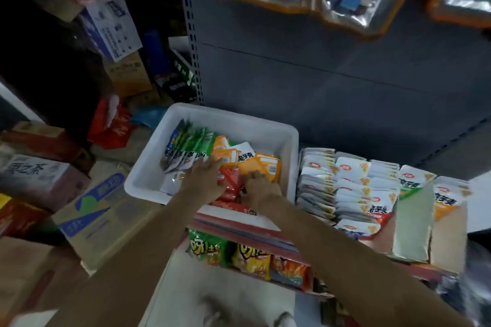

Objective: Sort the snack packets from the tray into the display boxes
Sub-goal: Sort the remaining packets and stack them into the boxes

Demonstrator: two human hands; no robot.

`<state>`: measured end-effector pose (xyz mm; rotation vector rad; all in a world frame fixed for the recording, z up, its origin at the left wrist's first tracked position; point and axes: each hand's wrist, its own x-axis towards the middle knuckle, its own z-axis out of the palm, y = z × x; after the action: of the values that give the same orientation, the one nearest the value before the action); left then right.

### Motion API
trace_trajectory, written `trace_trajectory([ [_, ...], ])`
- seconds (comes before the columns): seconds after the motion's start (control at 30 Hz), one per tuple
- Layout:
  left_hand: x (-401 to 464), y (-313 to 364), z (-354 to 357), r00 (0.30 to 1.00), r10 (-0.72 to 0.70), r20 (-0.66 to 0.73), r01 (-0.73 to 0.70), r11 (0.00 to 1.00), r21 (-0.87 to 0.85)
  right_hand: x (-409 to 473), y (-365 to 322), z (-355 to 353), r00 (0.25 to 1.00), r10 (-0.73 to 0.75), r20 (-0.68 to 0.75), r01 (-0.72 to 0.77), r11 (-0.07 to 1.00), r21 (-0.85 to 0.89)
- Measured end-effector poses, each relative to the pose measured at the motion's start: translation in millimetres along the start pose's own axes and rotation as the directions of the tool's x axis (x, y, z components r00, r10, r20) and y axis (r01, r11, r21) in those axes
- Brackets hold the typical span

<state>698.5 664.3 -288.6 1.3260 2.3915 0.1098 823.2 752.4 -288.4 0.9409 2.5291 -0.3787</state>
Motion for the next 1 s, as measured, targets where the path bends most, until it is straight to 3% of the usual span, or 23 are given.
trace_trajectory([
  [0.1,4,-12,2,0.992,0.012,0.128,-0.024,0.995,0.095,4,-8,2,0.998,0.034,-0.046,-0.039,0.993,-0.114],
  [0.23,6,-16,1,0.990,0.019,0.142,-0.032,0.996,0.089,4,-12,-3,0.999,-0.025,-0.042,0.017,0.982,-0.190],
  [0.37,7,-17,-3,0.999,0.030,0.041,-0.029,0.999,-0.016,-7,-3,-23,0.989,-0.064,-0.136,0.039,0.983,-0.179],
  [0.53,2,-12,-9,0.976,0.096,-0.195,-0.157,0.931,-0.328,-24,6,-49,0.945,-0.081,-0.316,0.046,0.992,-0.118],
  [0.63,1,-1,-14,0.953,0.173,-0.250,-0.251,0.911,-0.328,-33,14,-63,0.898,-0.063,-0.436,0.089,0.995,0.039],
  [0.7,1,8,-19,0.938,0.194,-0.289,-0.297,0.879,-0.374,-38,20,-71,0.857,-0.008,-0.515,0.160,0.955,0.252],
  [0.8,-3,23,-29,0.929,0.194,-0.315,-0.326,0.832,-0.448,-44,30,-83,0.803,0.128,-0.582,0.287,0.773,0.566],
  [0.9,-7,41,-39,0.925,0.192,-0.329,-0.353,0.757,-0.550,-54,47,-92,0.801,0.222,-0.556,0.382,0.527,0.759],
  [1.0,-9,68,-43,0.928,0.232,-0.291,-0.363,0.738,-0.569,-66,74,-94,0.779,0.265,-0.568,0.395,0.496,0.773],
])
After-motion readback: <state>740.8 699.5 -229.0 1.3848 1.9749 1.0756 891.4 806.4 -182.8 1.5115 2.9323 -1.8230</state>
